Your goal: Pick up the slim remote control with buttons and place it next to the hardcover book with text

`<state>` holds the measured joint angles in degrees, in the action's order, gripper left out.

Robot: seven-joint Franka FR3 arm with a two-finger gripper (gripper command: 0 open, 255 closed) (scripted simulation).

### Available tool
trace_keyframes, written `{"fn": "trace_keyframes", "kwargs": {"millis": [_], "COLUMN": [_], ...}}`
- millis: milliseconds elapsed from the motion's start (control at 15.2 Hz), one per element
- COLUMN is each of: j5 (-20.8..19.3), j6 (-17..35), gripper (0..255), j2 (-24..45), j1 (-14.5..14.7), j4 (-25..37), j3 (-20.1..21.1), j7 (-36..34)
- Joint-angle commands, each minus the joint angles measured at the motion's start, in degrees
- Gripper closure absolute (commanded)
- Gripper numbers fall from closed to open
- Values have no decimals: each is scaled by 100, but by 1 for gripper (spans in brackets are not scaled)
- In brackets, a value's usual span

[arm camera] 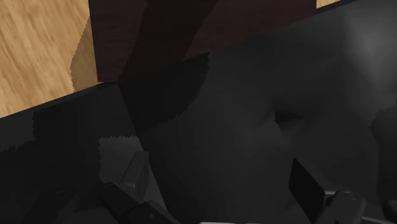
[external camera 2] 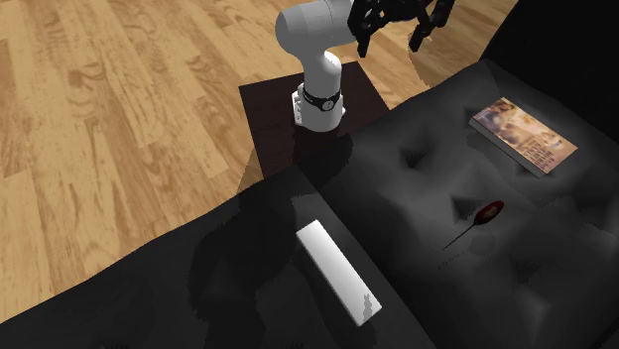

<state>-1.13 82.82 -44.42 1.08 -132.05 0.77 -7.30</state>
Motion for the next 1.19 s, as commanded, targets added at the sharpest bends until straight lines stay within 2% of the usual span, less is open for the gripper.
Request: {"fn": "trace_keyframes", "kwargs": {"millis": [0, 594, 1122], "j5": [0, -362, -371], "j6": [0, 1621, 2937], "gripper": [0, 0, 0], "j2": [0, 1097, 2537], "j1": [0, -99, -123], "j4": [0, -360, -100], "j3": [0, -689, -1242], "j7": [0, 901, 1722]}}
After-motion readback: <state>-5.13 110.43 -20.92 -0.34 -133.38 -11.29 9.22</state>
